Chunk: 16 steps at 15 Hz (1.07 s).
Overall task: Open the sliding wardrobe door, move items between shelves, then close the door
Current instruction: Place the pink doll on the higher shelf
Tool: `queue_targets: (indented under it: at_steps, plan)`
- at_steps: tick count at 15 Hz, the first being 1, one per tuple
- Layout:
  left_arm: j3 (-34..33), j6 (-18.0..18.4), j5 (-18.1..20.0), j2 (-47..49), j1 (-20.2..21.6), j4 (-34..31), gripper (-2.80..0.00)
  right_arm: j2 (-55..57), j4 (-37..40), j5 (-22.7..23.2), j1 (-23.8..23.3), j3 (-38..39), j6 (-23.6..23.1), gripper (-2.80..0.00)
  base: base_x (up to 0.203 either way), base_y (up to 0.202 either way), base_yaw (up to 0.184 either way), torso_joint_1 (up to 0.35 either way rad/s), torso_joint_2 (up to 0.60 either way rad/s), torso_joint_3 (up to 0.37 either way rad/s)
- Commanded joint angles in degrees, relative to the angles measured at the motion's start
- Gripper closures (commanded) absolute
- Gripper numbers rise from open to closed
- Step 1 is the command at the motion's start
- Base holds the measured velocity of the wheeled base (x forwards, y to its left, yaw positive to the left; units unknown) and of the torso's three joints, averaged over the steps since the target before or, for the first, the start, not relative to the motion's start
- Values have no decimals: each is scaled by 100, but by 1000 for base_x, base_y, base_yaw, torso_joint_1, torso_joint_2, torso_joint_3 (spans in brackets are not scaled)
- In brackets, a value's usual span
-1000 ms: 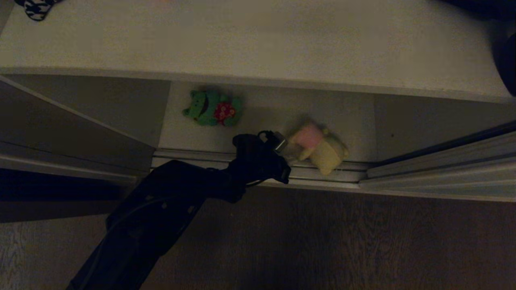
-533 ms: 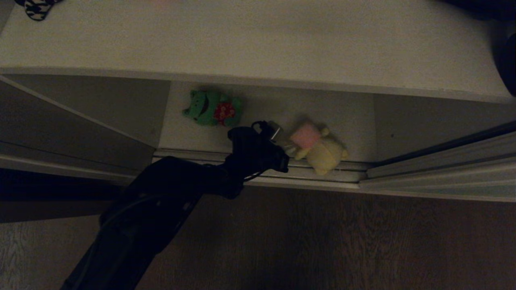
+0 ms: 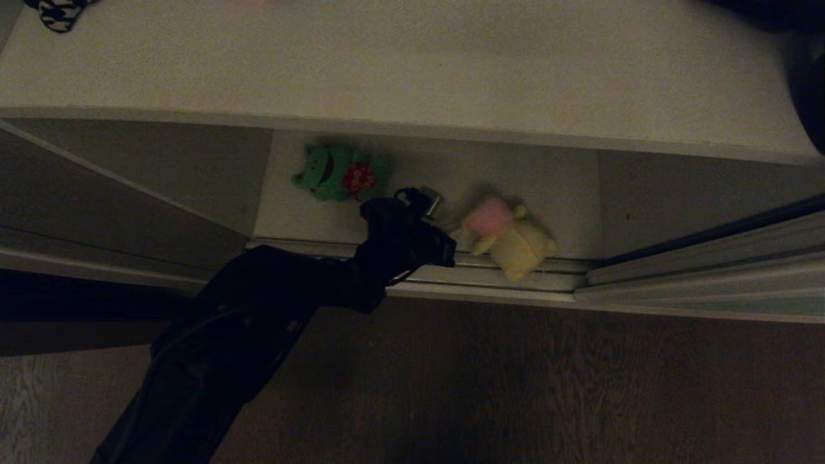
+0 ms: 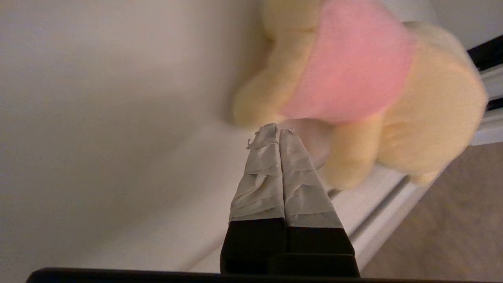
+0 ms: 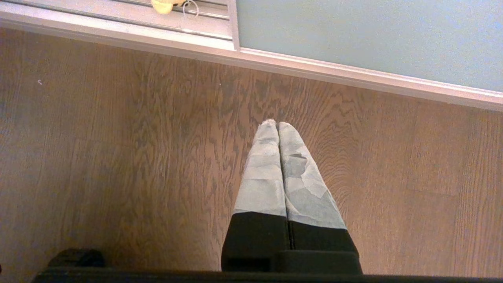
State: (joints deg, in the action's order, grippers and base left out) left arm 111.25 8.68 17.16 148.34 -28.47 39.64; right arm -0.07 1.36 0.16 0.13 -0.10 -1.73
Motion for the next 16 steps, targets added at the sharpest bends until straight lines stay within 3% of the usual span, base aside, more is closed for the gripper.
queue_targets:
  at_steps: [1, 5, 6, 8, 10, 11, 16]
  plan:
    - [2, -58, -126, -255, -126, -303, 0, -1, 1, 2, 4, 1, -3, 0, 0, 0, 0, 0, 0, 0]
    - [-7, -9, -245, -271, -307, -352, 0, -1, -4, 2, 2, 1, -3, 0, 0, 0, 0, 0, 0, 0]
    - [-7, -6, -221, -244, -343, -414, -280, -1, -4, 2, 4, 1, -3, 0, 0, 0, 0, 0, 0, 0]
    - [-7, 48, -167, -173, -414, -421, -280, -10, 3, 2, 4, 1, -3, 0, 0, 0, 0, 0, 0, 0]
    - [0, 566, 371, 5, -498, -379, -280, -1, -4, 2, -1, 1, -3, 0, 0, 0, 0, 0, 0, 0]
    - [2, 732, 438, 54, -519, -378, -280, -1, -4, 2, 4, 1, -3, 0, 0, 0, 0, 0, 0, 0]
    - [9, 690, 164, 71, -514, -635, -280, -1, 5, 2, -2, 1, -3, 0, 0, 0, 0, 0, 0, 0]
